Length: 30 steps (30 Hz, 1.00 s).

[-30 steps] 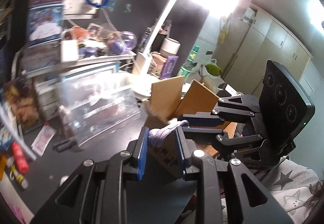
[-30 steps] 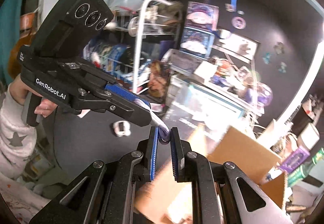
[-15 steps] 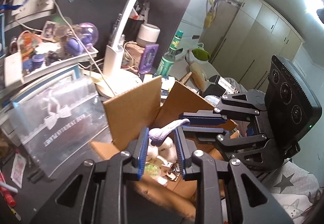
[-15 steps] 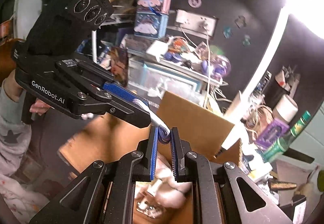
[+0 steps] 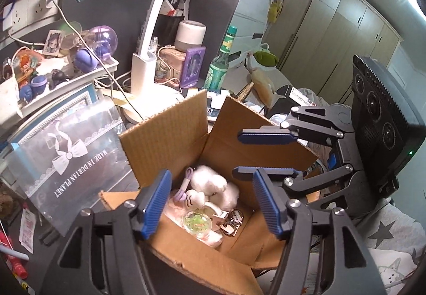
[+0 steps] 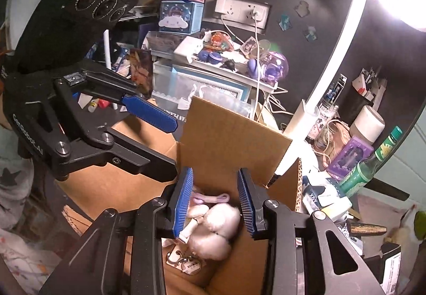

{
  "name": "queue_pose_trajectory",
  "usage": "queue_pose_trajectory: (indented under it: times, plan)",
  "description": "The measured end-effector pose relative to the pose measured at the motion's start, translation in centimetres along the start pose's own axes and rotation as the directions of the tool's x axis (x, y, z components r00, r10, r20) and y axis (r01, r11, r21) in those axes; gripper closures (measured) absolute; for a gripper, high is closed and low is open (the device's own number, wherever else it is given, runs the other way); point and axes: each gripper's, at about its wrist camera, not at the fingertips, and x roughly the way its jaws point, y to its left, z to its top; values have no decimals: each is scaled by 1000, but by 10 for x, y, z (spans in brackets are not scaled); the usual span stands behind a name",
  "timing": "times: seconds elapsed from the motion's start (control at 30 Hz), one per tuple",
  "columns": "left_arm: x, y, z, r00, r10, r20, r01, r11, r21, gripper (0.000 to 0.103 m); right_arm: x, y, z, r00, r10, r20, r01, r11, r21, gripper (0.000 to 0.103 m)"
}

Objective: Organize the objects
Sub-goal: 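Carry the purple strap into the box and release it, then move the right tool back to the white fluffy plush with black tag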

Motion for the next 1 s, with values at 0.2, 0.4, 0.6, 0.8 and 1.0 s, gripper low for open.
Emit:
queue_pose_trajectory:
  times: [0.2, 0.4, 0.6, 0.8, 1.0]
  plan:
    - [-42, 8, -16, 994, 76, 81, -74, 997, -26, 30, -6, 23, 12, 997, 51, 50, -49, 998, -37, 73]
    - [-96, 30, -52, 972, 184, 148, -170, 980, -108, 22, -10, 73, 32, 977, 185, 108, -174, 979, -108, 73]
    - [-134, 59, -111, 947, 280, 160, -243, 946, -215, 19, 5, 139, 43, 935, 343, 91, -322, 928, -189, 73]
    - [-143, 92, -164, 936, 331, 122, -278, 906, -319, 17, 45, 188, 41, 899, 438, 10, -429, 883, -191, 62]
    - [-136, 120, -204, 939, 333, 84, -273, 871, -408, 15, 121, 218, 30, 884, 456, -99, -466, 877, -119, 54]
